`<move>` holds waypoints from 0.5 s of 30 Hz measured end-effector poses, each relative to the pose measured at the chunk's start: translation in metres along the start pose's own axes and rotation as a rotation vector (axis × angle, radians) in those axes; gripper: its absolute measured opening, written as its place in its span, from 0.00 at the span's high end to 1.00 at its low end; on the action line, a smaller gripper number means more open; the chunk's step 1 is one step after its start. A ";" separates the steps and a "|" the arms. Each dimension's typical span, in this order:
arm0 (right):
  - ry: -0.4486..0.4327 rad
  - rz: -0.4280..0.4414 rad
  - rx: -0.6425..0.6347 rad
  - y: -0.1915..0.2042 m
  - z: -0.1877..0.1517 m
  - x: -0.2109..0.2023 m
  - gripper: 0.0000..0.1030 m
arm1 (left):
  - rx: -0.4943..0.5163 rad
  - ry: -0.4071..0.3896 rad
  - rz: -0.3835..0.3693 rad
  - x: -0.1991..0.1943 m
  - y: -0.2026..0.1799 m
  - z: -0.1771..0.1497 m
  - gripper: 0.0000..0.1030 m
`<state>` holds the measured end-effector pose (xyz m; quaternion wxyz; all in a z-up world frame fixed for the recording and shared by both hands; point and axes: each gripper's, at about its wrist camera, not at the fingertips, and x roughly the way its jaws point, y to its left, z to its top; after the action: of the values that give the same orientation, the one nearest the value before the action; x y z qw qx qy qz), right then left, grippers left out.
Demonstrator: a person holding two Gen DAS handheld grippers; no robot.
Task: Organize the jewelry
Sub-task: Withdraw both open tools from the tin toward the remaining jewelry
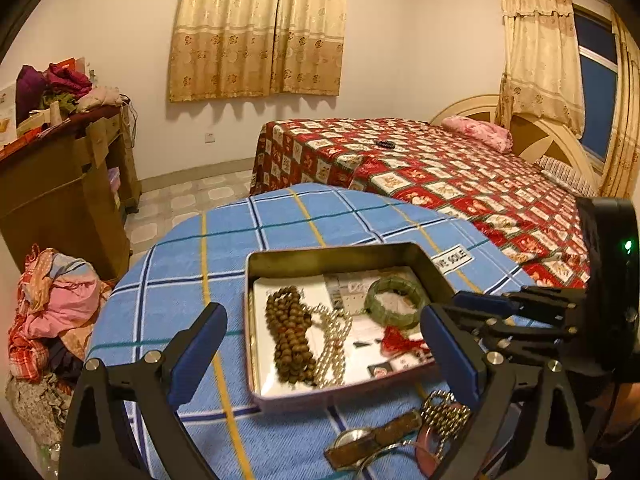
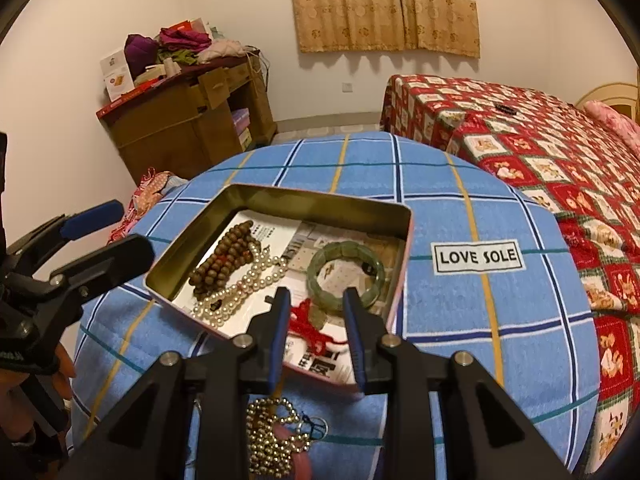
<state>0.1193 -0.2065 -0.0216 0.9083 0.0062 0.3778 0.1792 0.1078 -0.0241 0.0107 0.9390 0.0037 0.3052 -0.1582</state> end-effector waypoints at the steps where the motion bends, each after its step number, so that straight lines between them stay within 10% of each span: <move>1: 0.001 -0.002 0.000 0.000 -0.001 -0.001 0.70 | 0.000 0.002 0.005 -0.001 0.000 -0.002 0.06; 15: 0.047 -0.011 0.005 0.006 -0.049 -0.028 0.63 | -0.027 0.112 0.017 -0.023 -0.003 -0.060 0.06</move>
<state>0.0657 -0.2161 -0.0367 0.9003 0.0022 0.3993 0.1734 0.0553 -0.0145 -0.0246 0.9217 0.0027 0.3595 -0.1456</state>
